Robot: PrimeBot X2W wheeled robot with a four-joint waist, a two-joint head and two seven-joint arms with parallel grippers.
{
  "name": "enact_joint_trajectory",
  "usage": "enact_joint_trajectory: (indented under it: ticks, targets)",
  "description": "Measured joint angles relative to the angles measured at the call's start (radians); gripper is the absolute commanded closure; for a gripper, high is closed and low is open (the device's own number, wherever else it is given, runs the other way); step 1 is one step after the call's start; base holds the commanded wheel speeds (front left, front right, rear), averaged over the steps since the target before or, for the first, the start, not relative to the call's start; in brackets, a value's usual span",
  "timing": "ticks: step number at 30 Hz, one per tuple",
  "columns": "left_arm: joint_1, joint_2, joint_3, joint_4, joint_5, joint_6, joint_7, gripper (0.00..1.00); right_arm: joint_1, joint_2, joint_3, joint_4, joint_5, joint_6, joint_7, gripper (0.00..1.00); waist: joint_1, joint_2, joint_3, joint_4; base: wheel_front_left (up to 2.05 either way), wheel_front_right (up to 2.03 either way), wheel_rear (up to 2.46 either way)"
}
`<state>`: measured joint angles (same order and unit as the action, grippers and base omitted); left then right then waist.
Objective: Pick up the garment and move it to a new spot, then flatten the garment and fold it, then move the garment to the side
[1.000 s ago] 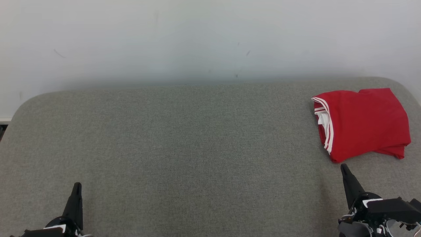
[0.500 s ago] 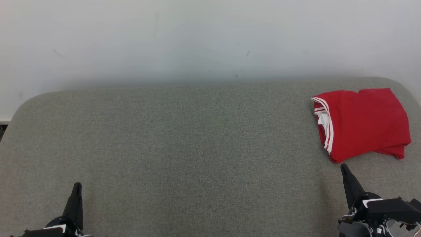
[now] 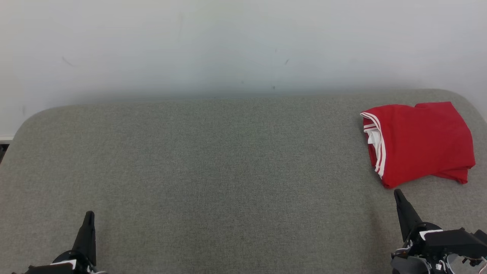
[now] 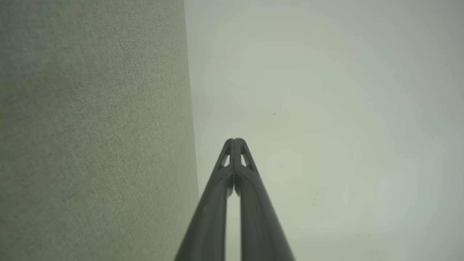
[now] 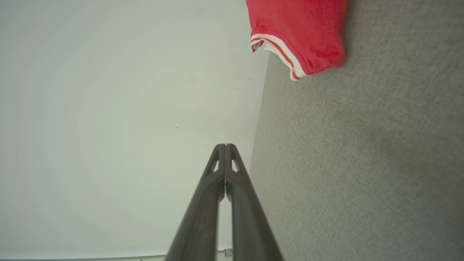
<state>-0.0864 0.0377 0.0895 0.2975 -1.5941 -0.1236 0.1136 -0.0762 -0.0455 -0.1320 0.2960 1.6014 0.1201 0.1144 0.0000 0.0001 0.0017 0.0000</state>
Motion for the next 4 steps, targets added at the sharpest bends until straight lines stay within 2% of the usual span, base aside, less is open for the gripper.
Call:
enact_joint_trajectory:
  ticks: [4]
  targets:
    - [0.000, 0.000, 0.000, 0.000, 0.000, 0.000, 0.000, 1.00, 0.000, 0.000, 0.000, 0.000, 0.000, 0.000, 0.000, 1.00, 0.0000, 0.0000, 0.000, 0.000, 0.00, 0.00, 0.00]
